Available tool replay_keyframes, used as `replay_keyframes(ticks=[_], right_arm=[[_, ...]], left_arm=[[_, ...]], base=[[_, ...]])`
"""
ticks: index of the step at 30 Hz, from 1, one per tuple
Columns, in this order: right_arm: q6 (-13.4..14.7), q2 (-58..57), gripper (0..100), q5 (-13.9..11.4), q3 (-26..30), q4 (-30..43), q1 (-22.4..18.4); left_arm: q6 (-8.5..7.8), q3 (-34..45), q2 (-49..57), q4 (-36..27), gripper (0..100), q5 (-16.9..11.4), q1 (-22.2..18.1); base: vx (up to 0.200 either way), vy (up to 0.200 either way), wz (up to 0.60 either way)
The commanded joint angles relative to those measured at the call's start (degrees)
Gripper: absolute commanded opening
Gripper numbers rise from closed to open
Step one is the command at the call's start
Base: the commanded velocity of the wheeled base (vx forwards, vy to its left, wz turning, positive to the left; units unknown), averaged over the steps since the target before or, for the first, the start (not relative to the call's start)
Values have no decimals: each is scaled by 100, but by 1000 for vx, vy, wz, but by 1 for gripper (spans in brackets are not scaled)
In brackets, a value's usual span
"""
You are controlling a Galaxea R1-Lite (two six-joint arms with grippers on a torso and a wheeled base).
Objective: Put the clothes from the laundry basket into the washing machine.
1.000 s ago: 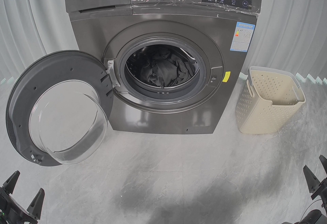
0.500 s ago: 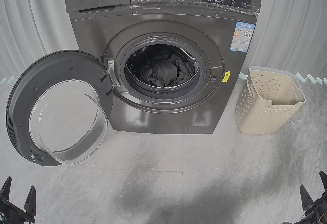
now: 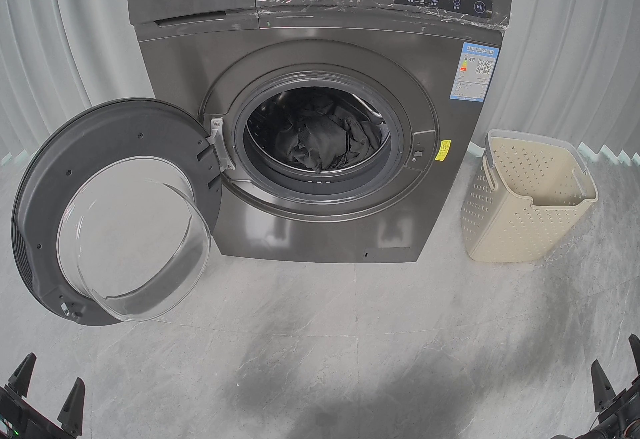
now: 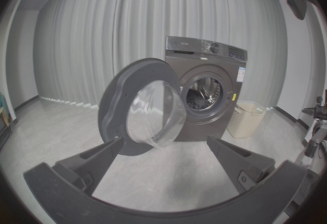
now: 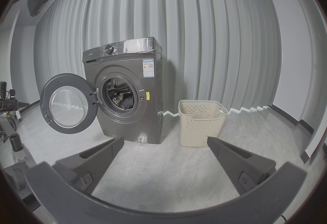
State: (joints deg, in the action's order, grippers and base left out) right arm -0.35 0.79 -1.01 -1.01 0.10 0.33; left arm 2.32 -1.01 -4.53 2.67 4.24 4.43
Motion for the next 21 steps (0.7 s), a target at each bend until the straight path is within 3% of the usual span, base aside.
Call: replay_keyframes(ticks=[1,6,8,9,11,21], right_arm=[[0,-79,100,5,101,-1,11],[0,-79,100,5,101,-1,2],[0,-79,100,5,101,-1,11],[0,-79,100,5,101,-1,11],[0,-79,100,5,101,-1,11],[0,-79,100,5,101,-1,11]], left_arm=[[67,101,-30,-100,100,-143,-12],[85,101,-39,-109,100,-99,-47],[85,101,49,-109,100,-108,-214],[14,101,339,-153,100,-152,-583],[14,101,339,-153,100,-152,-513],[-3,101,436,-188,100,-187,-443]], base=[[0,0,0],[0,40,0],[0,200,0],[0,200,0],[0,200,0],[0,20,0]])
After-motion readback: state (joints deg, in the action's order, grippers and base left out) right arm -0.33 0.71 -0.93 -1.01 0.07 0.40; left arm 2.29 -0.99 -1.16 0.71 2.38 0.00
